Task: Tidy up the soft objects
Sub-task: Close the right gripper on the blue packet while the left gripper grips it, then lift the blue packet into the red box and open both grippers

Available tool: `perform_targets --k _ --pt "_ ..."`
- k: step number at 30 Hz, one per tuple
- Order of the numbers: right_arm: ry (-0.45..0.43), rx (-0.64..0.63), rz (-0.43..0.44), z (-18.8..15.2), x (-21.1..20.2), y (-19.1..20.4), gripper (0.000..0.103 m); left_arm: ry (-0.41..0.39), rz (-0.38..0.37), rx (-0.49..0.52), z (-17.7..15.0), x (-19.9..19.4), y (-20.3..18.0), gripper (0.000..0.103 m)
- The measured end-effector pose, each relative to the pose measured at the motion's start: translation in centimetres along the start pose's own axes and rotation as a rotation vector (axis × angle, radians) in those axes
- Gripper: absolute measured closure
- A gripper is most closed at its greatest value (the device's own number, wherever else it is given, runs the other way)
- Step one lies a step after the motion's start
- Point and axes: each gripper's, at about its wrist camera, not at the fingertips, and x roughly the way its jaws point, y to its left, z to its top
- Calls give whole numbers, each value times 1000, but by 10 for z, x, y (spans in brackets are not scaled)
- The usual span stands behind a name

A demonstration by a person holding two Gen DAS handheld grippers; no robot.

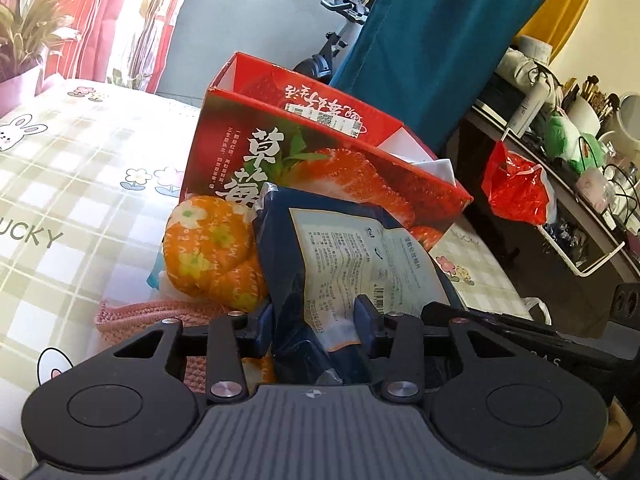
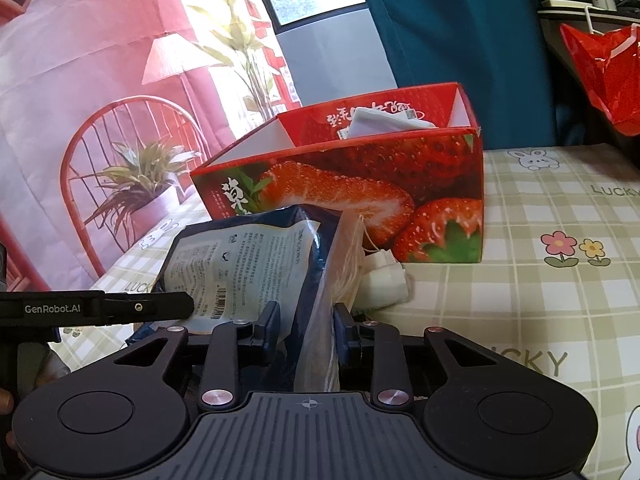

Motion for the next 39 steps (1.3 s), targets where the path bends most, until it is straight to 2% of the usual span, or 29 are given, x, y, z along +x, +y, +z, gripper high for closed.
perform_targets --k 5,9,13,19,22,29,34,39 --pt "-7 -30 11 2 -3 4 83 -8 15 19 2 -5 -2 61" --pt "-38 -60 26 10 -10 9 86 -52 9 61 16 -18 -10 62" --pt "-94 -88 43 31 -20 15 87 -99 -4 106 42 -29 -19 62" --pt "-160 -100 60 84 -17 17 87 -165 5 203 98 -30 -34 62" --pt "-181 -106 52 112 -5 16 87 -176 18 216 127 -15 -35 62" --pt "-179 -99 5 168 47 8 88 -159 35 142 181 40 -14 62" --pt "-131 -83 -50 185 90 -7 88 -124 72 135 197 82 -4 62" --pt "-68 -50 -117 187 126 -21 88 -56 98 145 202 117 4 62"
